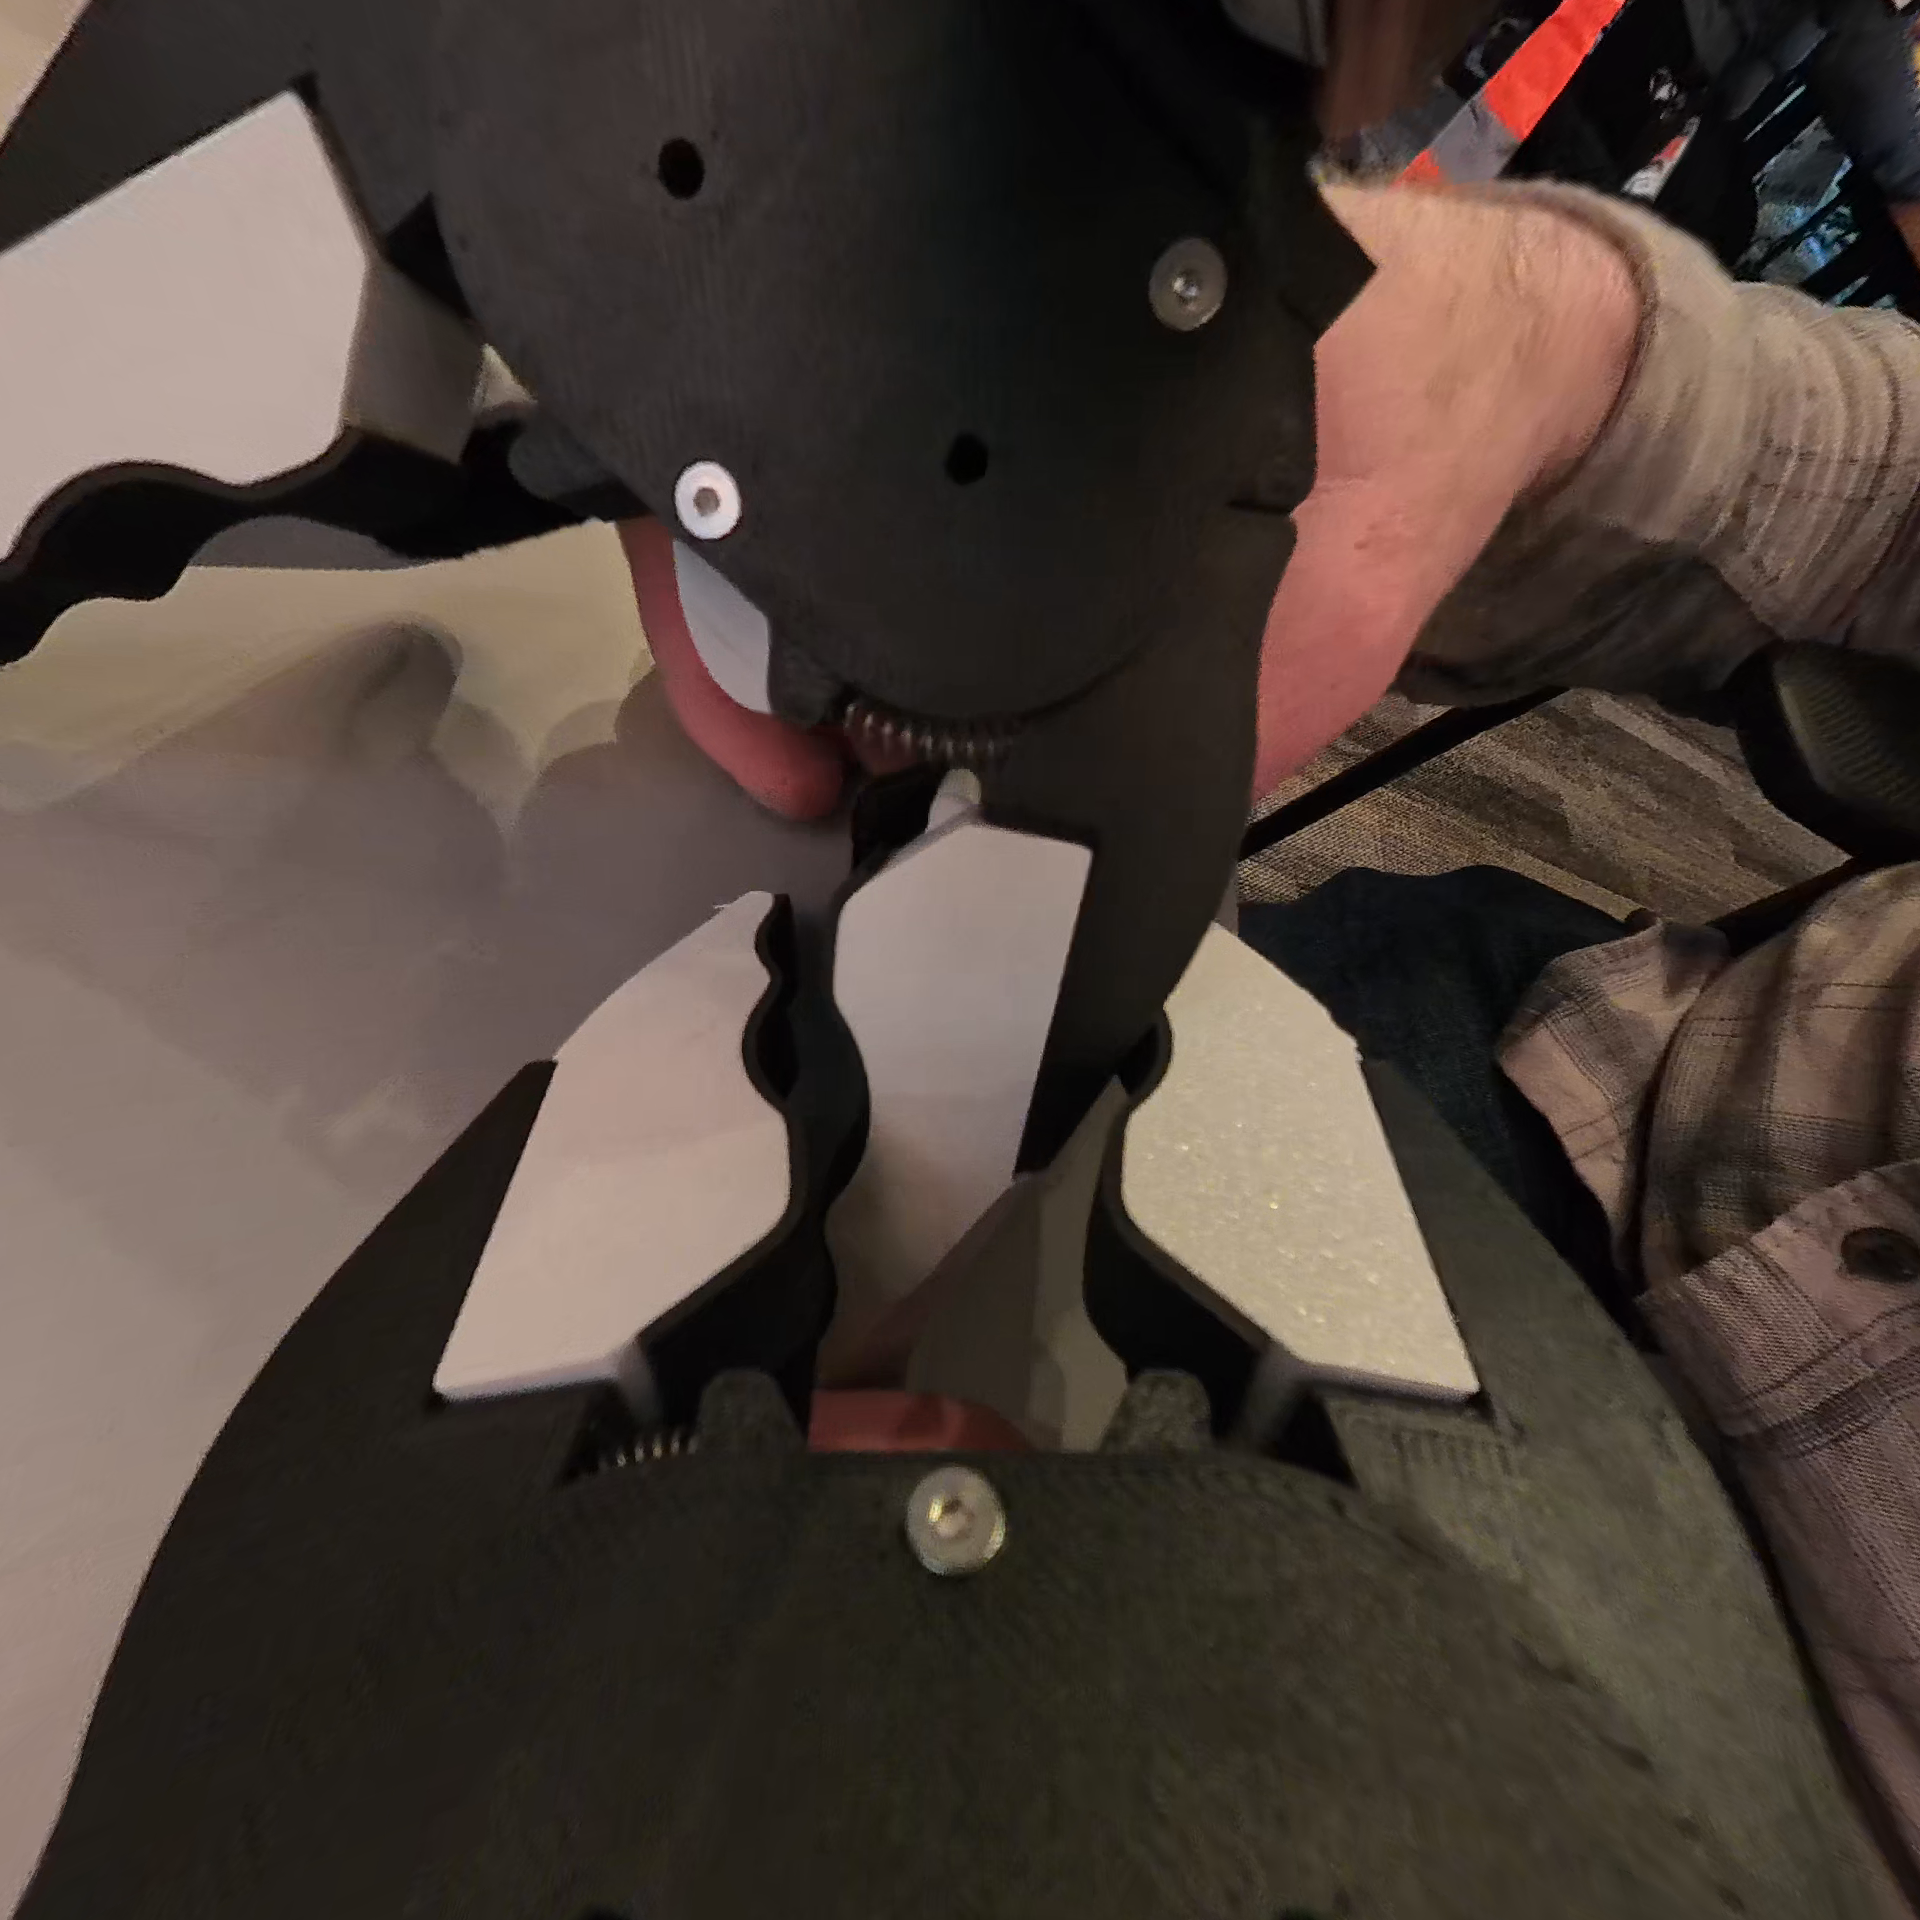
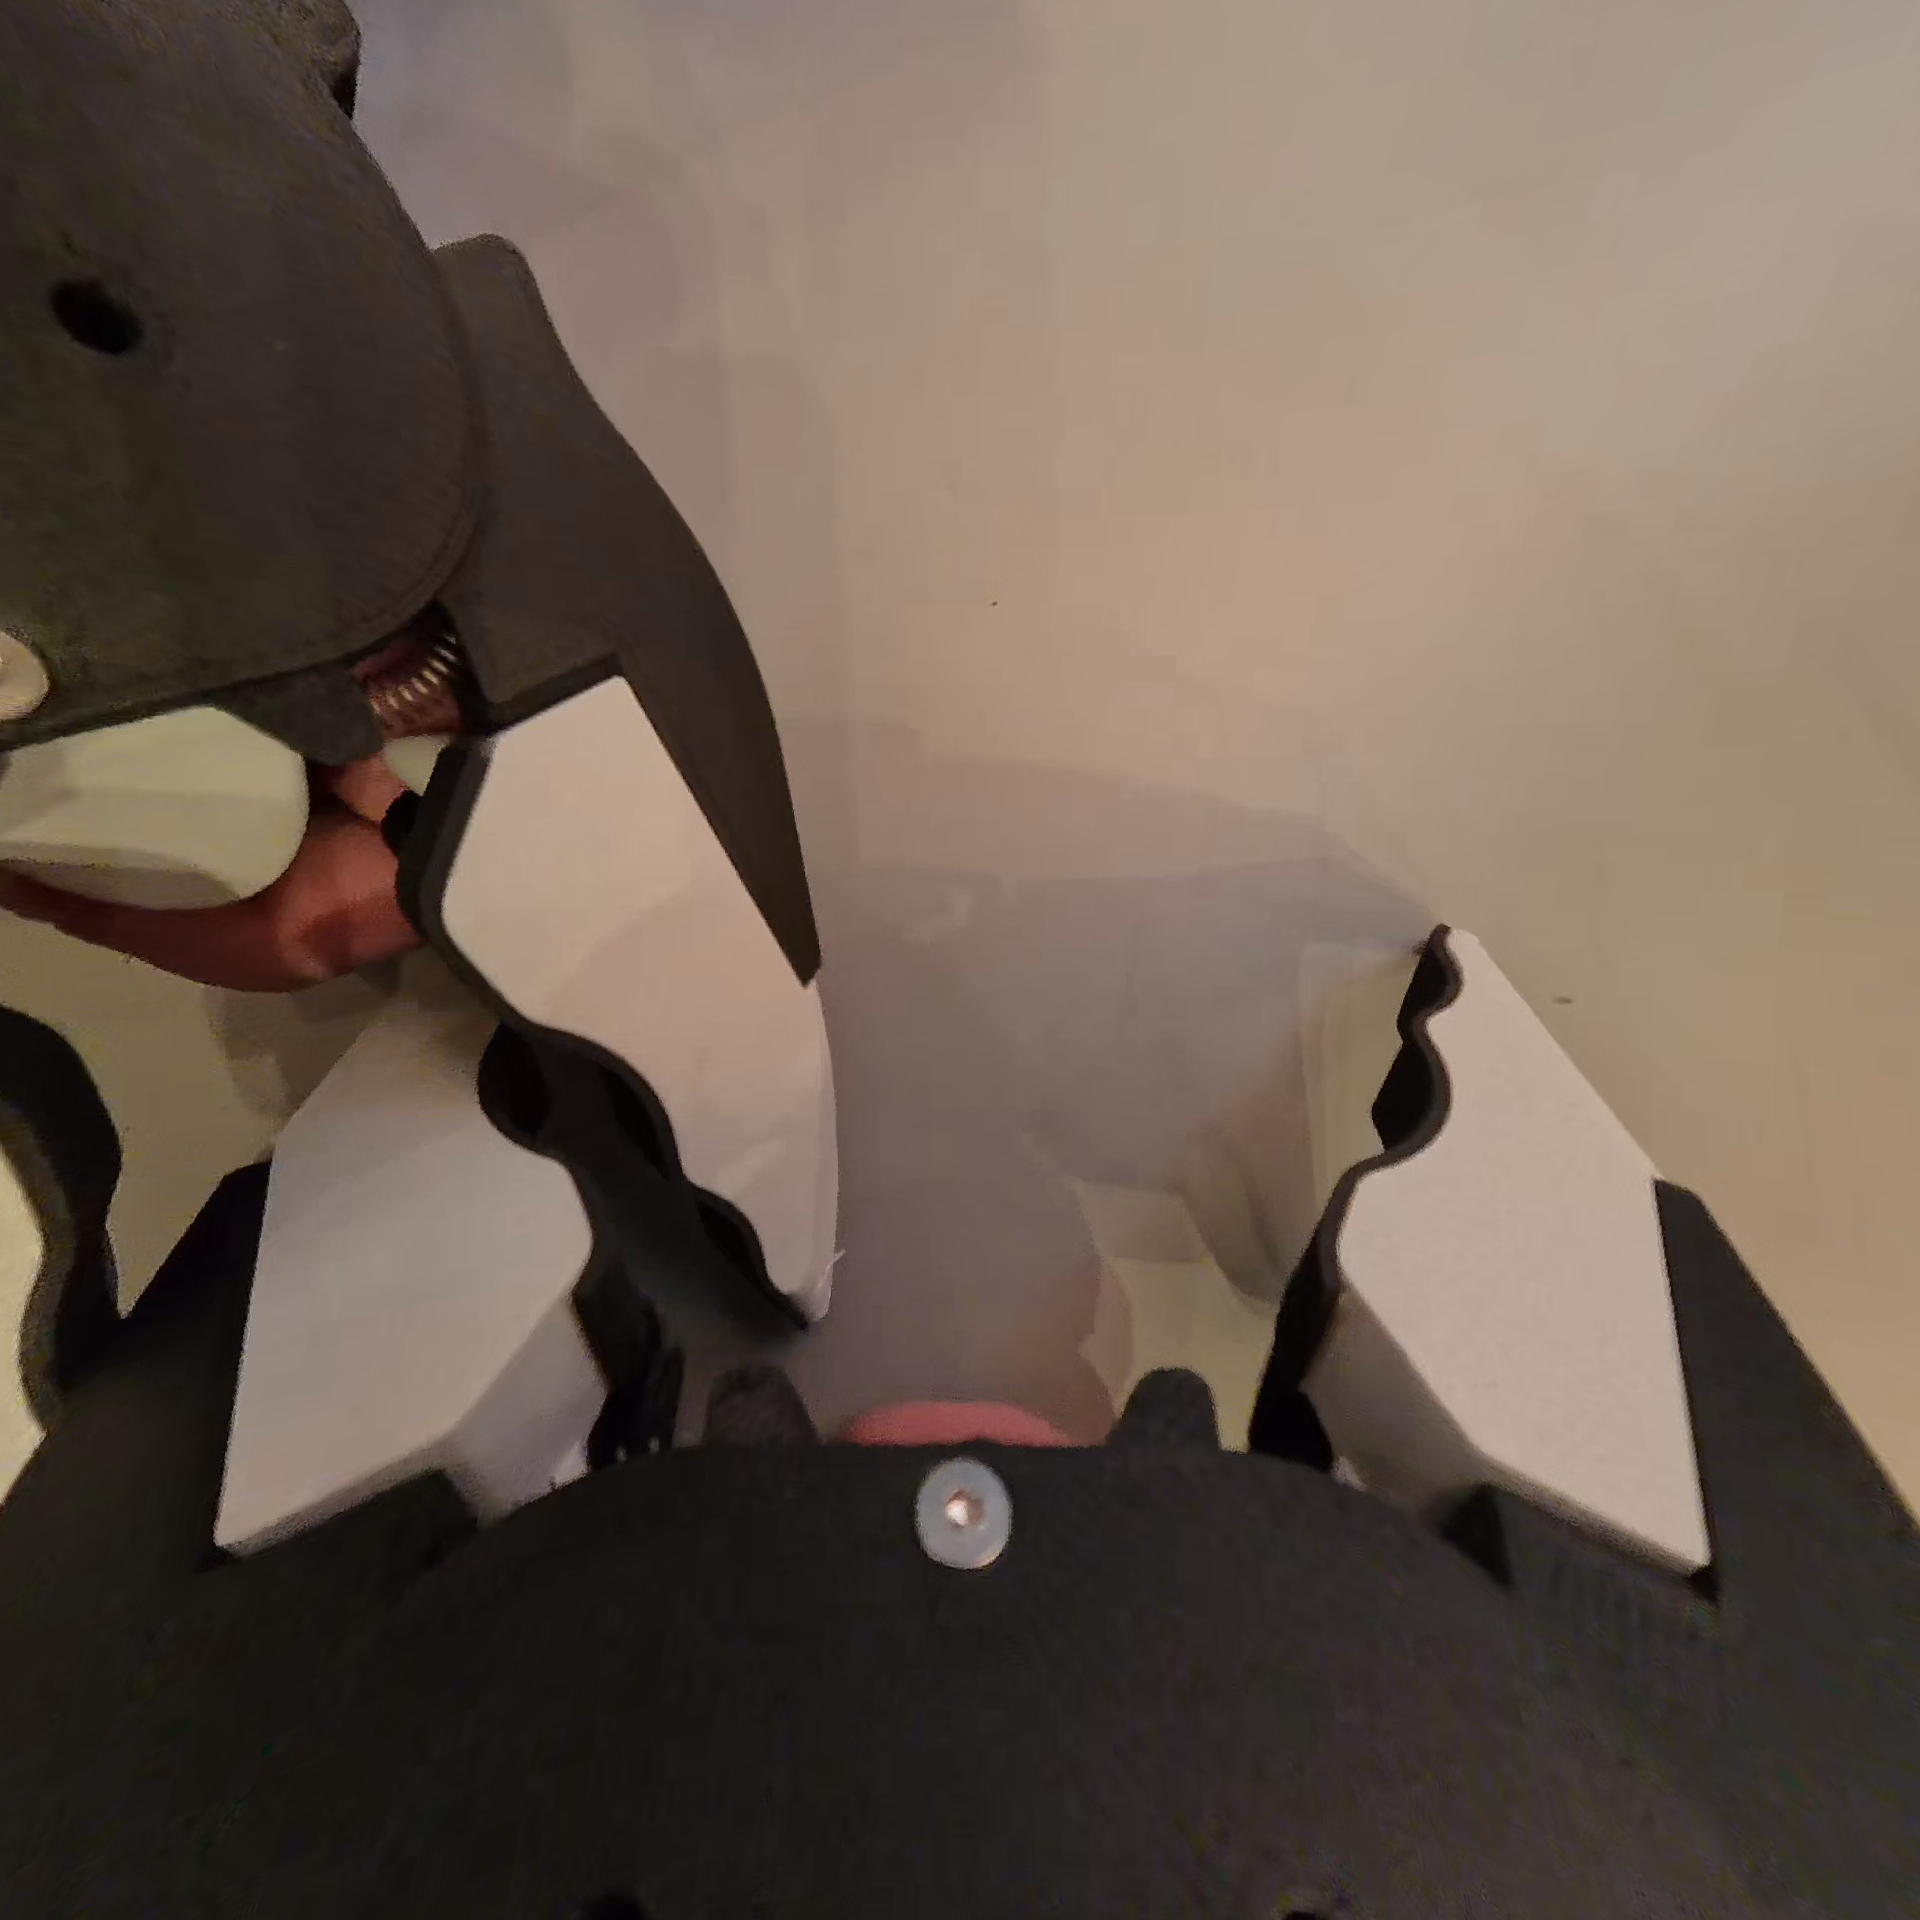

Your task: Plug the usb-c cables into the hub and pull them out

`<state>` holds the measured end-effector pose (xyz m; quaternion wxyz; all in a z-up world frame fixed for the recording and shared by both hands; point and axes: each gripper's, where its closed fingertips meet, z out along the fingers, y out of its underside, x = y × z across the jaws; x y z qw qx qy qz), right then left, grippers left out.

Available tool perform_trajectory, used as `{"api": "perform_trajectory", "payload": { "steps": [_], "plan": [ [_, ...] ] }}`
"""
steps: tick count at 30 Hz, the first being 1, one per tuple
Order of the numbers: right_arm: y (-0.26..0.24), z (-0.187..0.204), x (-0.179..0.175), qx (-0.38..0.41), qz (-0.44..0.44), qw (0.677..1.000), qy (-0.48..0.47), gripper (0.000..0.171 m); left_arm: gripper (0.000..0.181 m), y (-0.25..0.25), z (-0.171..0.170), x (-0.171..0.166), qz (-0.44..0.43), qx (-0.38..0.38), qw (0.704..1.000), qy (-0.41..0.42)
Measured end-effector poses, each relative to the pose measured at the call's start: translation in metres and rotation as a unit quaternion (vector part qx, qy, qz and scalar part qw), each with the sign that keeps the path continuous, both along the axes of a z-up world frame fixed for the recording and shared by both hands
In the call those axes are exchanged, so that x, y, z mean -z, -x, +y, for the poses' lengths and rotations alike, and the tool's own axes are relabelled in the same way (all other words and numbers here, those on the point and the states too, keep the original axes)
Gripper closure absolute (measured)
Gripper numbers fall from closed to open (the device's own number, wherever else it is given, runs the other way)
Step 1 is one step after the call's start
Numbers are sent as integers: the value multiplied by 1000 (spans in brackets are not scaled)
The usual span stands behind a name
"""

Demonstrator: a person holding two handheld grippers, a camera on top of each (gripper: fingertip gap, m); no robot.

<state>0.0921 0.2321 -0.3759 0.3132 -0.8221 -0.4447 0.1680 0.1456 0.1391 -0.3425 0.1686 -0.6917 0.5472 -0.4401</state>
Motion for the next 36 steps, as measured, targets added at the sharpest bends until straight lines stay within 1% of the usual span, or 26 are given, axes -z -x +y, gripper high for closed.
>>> {"api": "perform_trajectory", "payload": {
  "steps": [8,9,10,11,13,15,16,17,18,21,26,29,31,33,34,36],
  "plan": [
    [6,3,0,-12,-3,1000,13,11,122,1,4,-3,-11,-13,1000,9],
    [6,3,0,-12,-2,1000,12,8,122,1,5,-4,-15,-15,1000,11],
    [7,3,0,-13,-3,1000,13,10,122,1,5,-5,-17,-15,1000,14],
    [7,3,0,-15,-3,1000,13,8,122,2,5,-5,-17,-14,1000,16],
    [9,3,0,-19,-1,1000,13,11,122,3,4,-4,-15,-10,1000,18],
    [12,1,0,-37,0,999,13,12,122,4,2,-3,-13,-2,1000,22],
    [13,1,0,-45,0,999,14,8,123,3,1,-4,-14,0,1000,21],
    [15,1,0,-53,1,998,14,12,123,3,1,-4,-16,-1,1000,21],
    [16,2,0,-61,1,998,13,12,123,3,2,-5,-18,-3,1000,21],
    [16,3,0,-61,-1,998,9,12,123,4,4,-5,-17,-12,1000,22],
    [15,3,-4,-52,12,999,0,29,120,2,13,-5,-18,-43,999,16],
    [17,3,-9,-51,38,998,5,42,112,2,22,-8,-29,-81,996,-6],
    [18,1,-14,-57,63,996,16,55,106,1,30,-14,-47,-117,992,-23],
    [20,-2,-17,-63,80,994,26,63,102,1,35,-20,-66,-147,986,-35],
    [21,-4,-19,-71,88,993,32,71,100,2,37,-22,-68,-158,984,-46],
    [21,-5,-20,-72,96,992,40,77,97,4,42,-25,-72,-180,978,-73]
  ]
}}
